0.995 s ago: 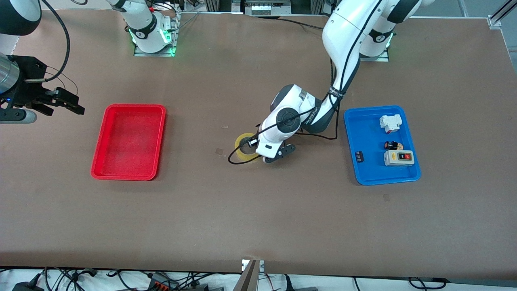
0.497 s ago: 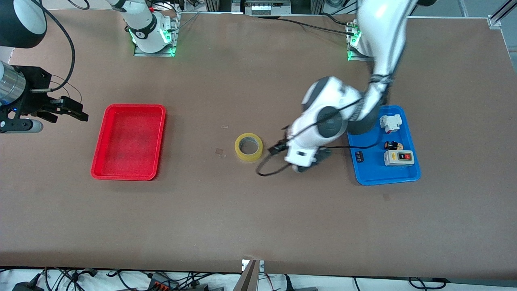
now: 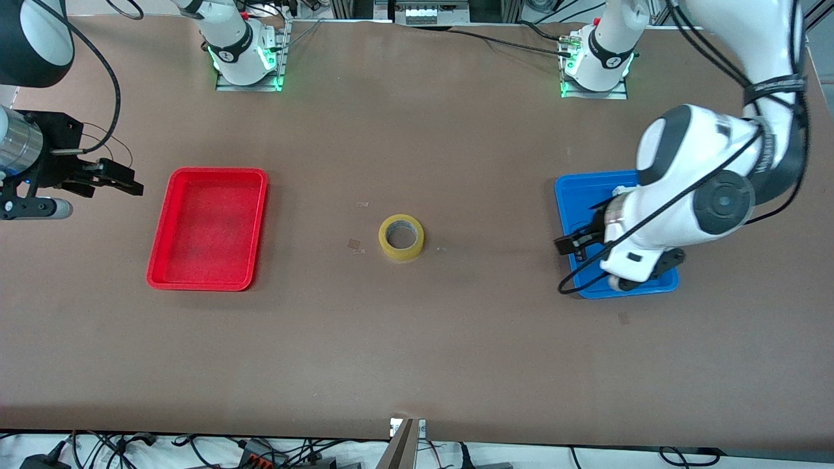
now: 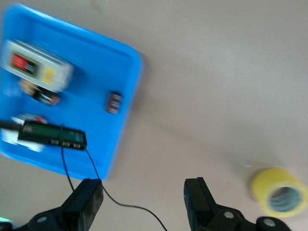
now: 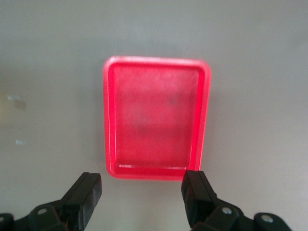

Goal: Place and move tape with both arms
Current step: 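Open the left gripper and draw it back toward its base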

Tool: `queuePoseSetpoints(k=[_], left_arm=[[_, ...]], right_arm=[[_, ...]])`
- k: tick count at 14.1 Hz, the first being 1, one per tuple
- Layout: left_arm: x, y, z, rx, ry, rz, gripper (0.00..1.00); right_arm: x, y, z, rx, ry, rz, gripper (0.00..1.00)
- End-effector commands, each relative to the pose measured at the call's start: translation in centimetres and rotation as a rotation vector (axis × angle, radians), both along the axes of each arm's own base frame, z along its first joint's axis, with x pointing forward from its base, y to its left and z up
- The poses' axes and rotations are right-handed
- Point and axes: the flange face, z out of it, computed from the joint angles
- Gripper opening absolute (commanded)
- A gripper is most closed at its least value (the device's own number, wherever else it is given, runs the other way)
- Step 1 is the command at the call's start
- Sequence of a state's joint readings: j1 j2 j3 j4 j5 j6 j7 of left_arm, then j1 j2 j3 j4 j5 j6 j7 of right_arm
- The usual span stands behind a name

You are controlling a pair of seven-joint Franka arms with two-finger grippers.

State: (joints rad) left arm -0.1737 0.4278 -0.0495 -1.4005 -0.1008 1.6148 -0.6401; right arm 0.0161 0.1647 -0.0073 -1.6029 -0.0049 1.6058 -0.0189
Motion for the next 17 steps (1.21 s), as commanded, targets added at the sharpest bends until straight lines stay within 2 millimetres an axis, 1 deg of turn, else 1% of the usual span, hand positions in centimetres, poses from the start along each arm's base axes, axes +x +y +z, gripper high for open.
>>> queuePoseSetpoints(k=[1, 2, 3, 4, 5, 6, 7, 8, 9, 11, 12, 13, 14, 15, 16, 17], left_arm=[[-3.1, 5.0, 2.6, 0.023, -0.014, -0.115, 1.00], [-3.7, 7.5, 3.7, 0.018, -0.032, -0.159, 1.00], [-4.7, 9.2, 4.8, 0.006, -0.044, -0.201, 1.00], [-5.9, 10.3, 6.0, -0.007, -0.062, -0.267, 1.00], [-6.7, 11.9, 7.0, -0.015, -0.078, -0.309, 1.00], [-7.7, 12.8, 8.1, -0.021, -0.094, -0.344, 1.00], [-8.6, 13.8, 9.1, -0.027, -0.110, -0.389, 1.00], [-9.1, 14.2, 10.1, -0.035, -0.125, -0.442, 1.00], [-9.4, 14.7, 10.9, -0.037, -0.140, -0.462, 1.00], [-10.1, 14.9, 13.5, -0.023, -0.186, -0.473, 1.00], [-10.1, 14.8, 14.6, -0.007, -0.204, -0.482, 1.00], [-10.1, 15.0, 16.0, 0.028, -0.219, -0.510, 1.00], [-10.1, 15.1, 17.4, 0.055, -0.239, -0.549, 1.00], [-10.5, 15.0, 18.2, 0.049, -0.231, -0.564, 1.00], [-11.2, 14.6, 18.7, 0.026, -0.203, -0.572, 1.00], [-11.2, 15.1, 19.3, 0.017, -0.215, -0.559, 1.00]], right_arm=[[2.3, 5.9, -3.9, 0.071, 0.065, 0.064, 1.00], [2.4, 8.1, -4.6, 0.141, 0.077, 0.057, 1.00], [2.5, 10.1, -5.4, 0.206, 0.089, 0.046, 1.00], [2.6, 12.9, -6.1, 0.273, 0.090, 0.055, 1.00], [2.8, 15.4, -7.4, 0.313, 0.090, 0.067, 1.00], [3.0, 17.8, -8.8, 0.333, 0.082, 0.082, 1.00], [2.7, 21.3, -9.7, 0.339, 0.057, 0.113, 1.00], [2.6, 24.7, -11.1, 0.322, 0.026, 0.109, 1.00], [2.4, 27.0, -12.8, 0.300, 0.019, 0.078, 1.00], [0.4, 32.3, -17.4, 0.222, 0.054, 0.078, 1.00], [-0.4, 34.5, -19.0, 0.192, 0.049, 0.068, 1.00], [-0.9, 36.3, -20.0, 0.170, 0.012, 0.069, 1.00], [-1.1, 37.7, -21.6, 0.147, -0.030, 0.066, 1.00], [-0.9, 38.2, -23.5, 0.125, -0.059, 0.042, 1.00], [-0.8, 38.6, -24.8, 0.101, -0.090, 0.030, 1.00], [-1.3, 39.6, -25.5, 0.084, -0.112, 0.034, 1.00]])
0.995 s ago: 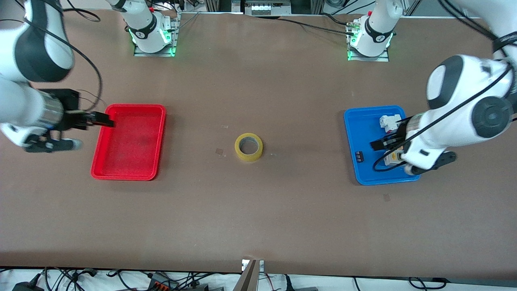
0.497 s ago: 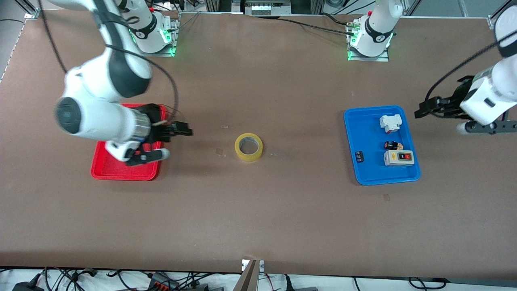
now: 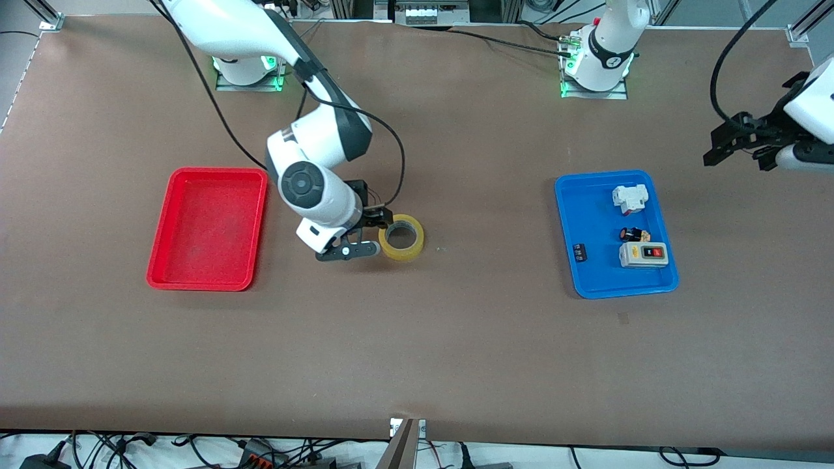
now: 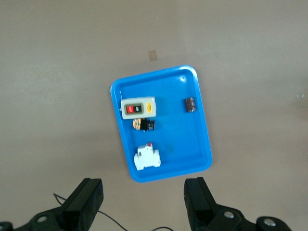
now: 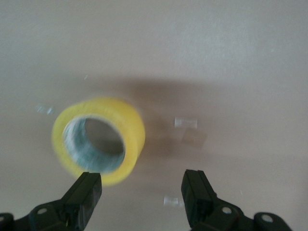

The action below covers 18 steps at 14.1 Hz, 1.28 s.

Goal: Place and move tape with both arms
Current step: 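Open the left gripper and draw it back toward its base, then reach the right gripper to the tape roll and grasp it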

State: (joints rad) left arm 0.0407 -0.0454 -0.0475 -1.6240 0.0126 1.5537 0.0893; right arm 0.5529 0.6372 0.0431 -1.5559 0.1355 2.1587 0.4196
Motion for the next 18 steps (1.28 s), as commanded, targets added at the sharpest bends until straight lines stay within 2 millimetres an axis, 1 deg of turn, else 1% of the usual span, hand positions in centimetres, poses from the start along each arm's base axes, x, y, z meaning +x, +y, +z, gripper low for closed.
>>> queuePoseSetpoints(k=[1, 2, 3, 4, 5, 7, 9, 10, 11, 12, 13, 14, 15, 16, 17, 18], left_arm=[[-0.5, 0.5, 1.7, -0.027, 0.003, -0.021, 1.00], [-0.5, 0.9, 1.6, -0.040, 0.002, -0.011, 1.00], [-0.3, 0.9, 1.5, -0.042, 0.004, -0.012, 1.00], [-0.3, 1.6, 1.4, -0.043, 0.007, -0.001, 1.00], [-0.5, 1.8, 1.5, -0.041, 0.007, 0.000, 1.00], [-0.7, 2.0, 1.5, -0.043, 0.013, 0.005, 1.00], [-0.9, 2.0, 1.4, -0.044, 0.032, 0.006, 1.00], [-1.0, 2.0, 1.3, -0.044, 0.042, 0.009, 1.00], [-0.9, 2.0, 1.1, -0.044, 0.039, 0.014, 1.00], [-0.6, 2.2, 1.1, -0.033, 0.024, 0.016, 1.00], [-0.4, 2.4, 1.1, -0.030, 0.004, 0.019, 1.00], [-0.3, 2.4, 1.1, -0.026, -0.002, 0.022, 1.00], [-0.3, 2.6, 1.2, -0.010, -0.003, 0.024, 1.00], [-0.3, 2.7, 1.1, -0.009, -0.003, 0.026, 1.00], [-0.3, 2.7, 1.1, -0.009, -0.003, 0.026, 1.00], [-0.2, 2.7, 1.0, -0.009, -0.002, 0.026, 1.00]], right_arm=[[0.4, 1.2, -2.0, -0.040, -0.058, -0.033, 1.00], [0.4, 1.2, -3.1, -0.039, -0.059, -0.043, 1.00], [0.4, 1.4, -3.5, -0.031, -0.061, -0.056, 0.99], [0.4, 1.4, -3.4, -0.025, -0.059, -0.080, 0.98], [0.3, 1.6, -3.4, -0.026, -0.054, -0.101, 0.98], [-0.3, 2.4, -3.4, -0.027, -0.051, -0.120, 0.98], [-0.4, 2.4, -3.9, -0.030, -0.045, -0.123, 0.98], [-0.9, 3.1, -4.1, -0.030, -0.042, -0.112, 0.98], [-1.7, 4.0, -4.6, -0.033, -0.034, -0.103, 0.98], [-2.3, 4.4, -5.3, -0.043, -0.027, -0.103, 0.98], [-2.6, 4.6, -6.1, -0.050, -0.018, -0.100, 0.98], [-2.6, 4.6, -6.4, -0.052, -0.016, -0.100, 0.97], [-2.6, 4.6, -6.5, -0.052, -0.016, -0.098, 0.93], [-2.7, 4.5, -7.0, -0.057, -0.010, -0.098, 0.86], [-2.7, 4.5, -7.5, -0.063, -0.004, -0.095, 0.74], [-2.8, 4.5, -7.7, -0.067, -0.006, -0.087, 0.58]])
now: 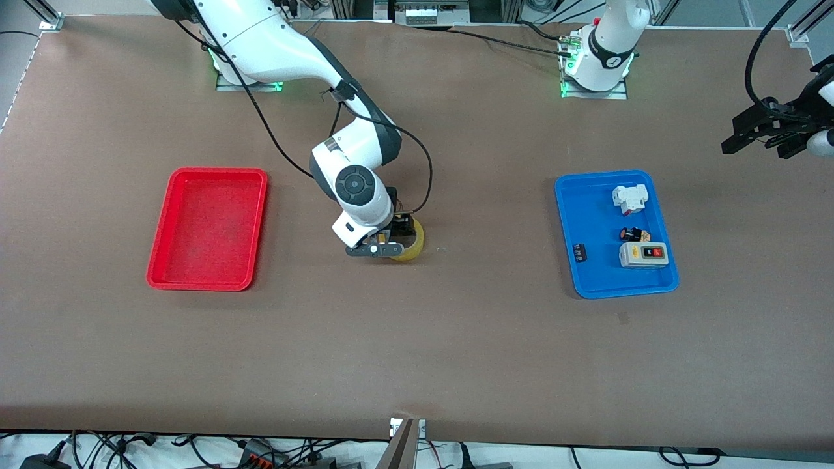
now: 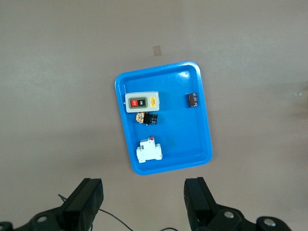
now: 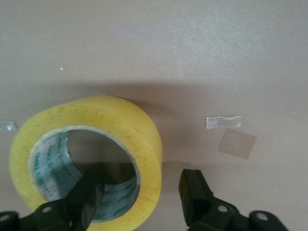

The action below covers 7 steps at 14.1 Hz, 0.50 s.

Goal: Place and move tape with both arms
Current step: 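Reach the right gripper to the tape roll and grasp it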

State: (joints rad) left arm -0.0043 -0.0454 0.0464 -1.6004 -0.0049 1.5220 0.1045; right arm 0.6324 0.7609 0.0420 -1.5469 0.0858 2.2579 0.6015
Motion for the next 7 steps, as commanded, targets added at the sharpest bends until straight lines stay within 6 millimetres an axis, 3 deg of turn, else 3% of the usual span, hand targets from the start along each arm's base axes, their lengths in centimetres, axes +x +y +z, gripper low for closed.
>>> queuePoseSetpoints(k=[1, 2, 4, 7], left_arm=[[0.1, 0.1, 0.2, 0.014, -0.011, -0.006, 1.00], [0.1, 0.1, 0.2, 0.014, -0.009, -0.006, 1.00], [0.1, 0.1, 0.2, 0.014, -0.009, -0.006, 1.00], [0.7, 0.4, -0.6, 0.015, -0.003, -0.002, 1.00]], right_arm=[[0.5, -0.1, 0.0, -0.010, -0.009, 0.001, 0.40], [0.8, -0.5, 0.4, -0.011, -0.014, 0.000, 0.24], [1.3, -0.8, 1.0, -0.014, -0.025, -0.002, 0.06], [1.8, -0.6, 2.6, -0.049, -0.026, 0.017, 0.00]])
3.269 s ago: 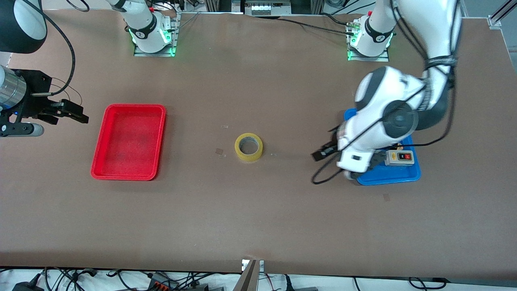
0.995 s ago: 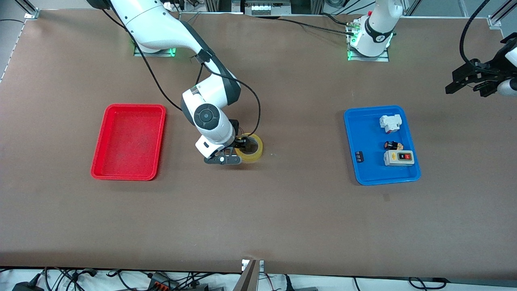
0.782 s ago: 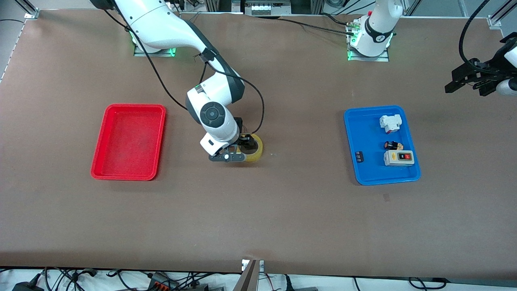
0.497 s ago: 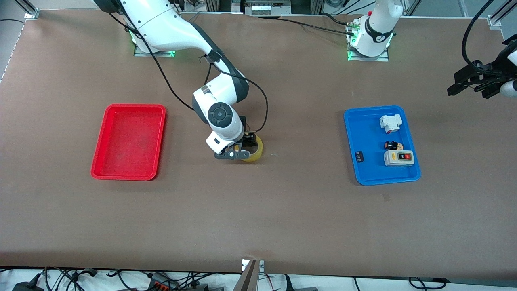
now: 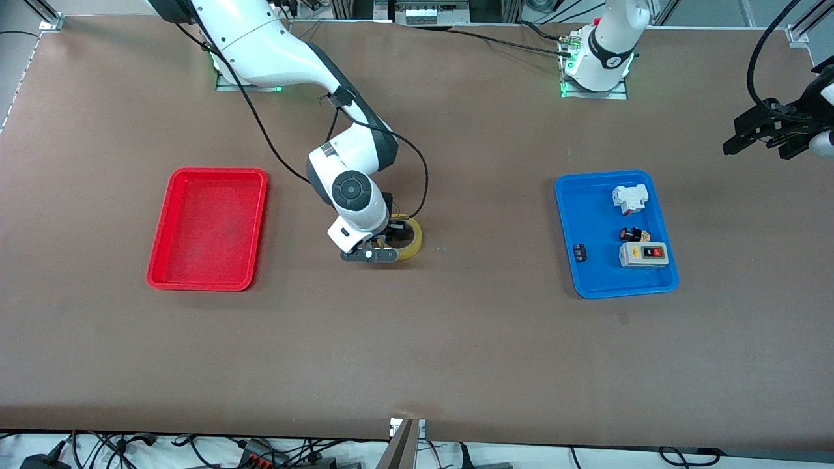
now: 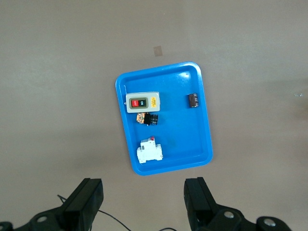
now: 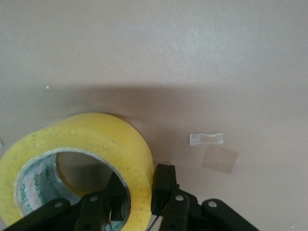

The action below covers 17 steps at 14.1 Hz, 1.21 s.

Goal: Place and move tape with both arms
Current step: 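Reach the right gripper to the tape roll and grasp it, then carry the tape with the right gripper into the red tray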

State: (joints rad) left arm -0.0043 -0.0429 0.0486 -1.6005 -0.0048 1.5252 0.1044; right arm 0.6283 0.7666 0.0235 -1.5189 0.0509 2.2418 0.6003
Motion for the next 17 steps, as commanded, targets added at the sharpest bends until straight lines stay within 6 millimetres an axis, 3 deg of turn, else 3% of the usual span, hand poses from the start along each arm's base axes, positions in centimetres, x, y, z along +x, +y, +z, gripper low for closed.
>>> queuePoseSetpoints(k=[1, 3, 5, 6, 8, 10, 14, 15, 17], left_arm=[[0.9, 0.3, -0.7, 0.015, -0.001, -0.004, 1.00], [0.9, 0.4, -0.6, 0.015, -0.003, 0.000, 1.00], [0.8, 0.4, -0.8, 0.016, 0.004, -0.001, 1.00], [0.8, 0.4, -0.8, 0.016, 0.007, -0.001, 1.00], [0.8, 0.4, -0.9, 0.016, 0.010, 0.000, 1.00], [0.5, 0.5, -0.8, 0.014, 0.019, 0.002, 1.00], [0.3, 0.6, -0.7, 0.013, 0.028, 0.003, 1.00], [0.3, 0.7, -0.7, 0.013, 0.028, 0.003, 1.00], [0.3, 0.7, -0.7, 0.013, 0.028, 0.003, 1.00]], right_arm=[[0.9, 0.2, 3.0, -0.031, 0.013, 0.004, 0.00], [2.3, -1.8, 5.8, -0.080, 0.040, -0.022, 0.00], [4.3, -6.4, 10.0, -0.145, 0.065, -0.078, 0.00], [5.6, -10.0, 12.3, -0.157, 0.079, -0.131, 0.00], [7.3, -16.0, 14.1, -0.165, 0.126, -0.162, 0.00], [9.2, -24.5, 15.3, -0.141, 0.161, -0.168, 0.00], [6.9, -38.6, 14.6, -0.070, 0.221, -0.112, 0.00], [5.8, -41.1, 14.3, -0.059, 0.229, -0.127, 0.00], [4.4, -42.1, 11.7, -0.072, 0.230, -0.130, 0.00]])
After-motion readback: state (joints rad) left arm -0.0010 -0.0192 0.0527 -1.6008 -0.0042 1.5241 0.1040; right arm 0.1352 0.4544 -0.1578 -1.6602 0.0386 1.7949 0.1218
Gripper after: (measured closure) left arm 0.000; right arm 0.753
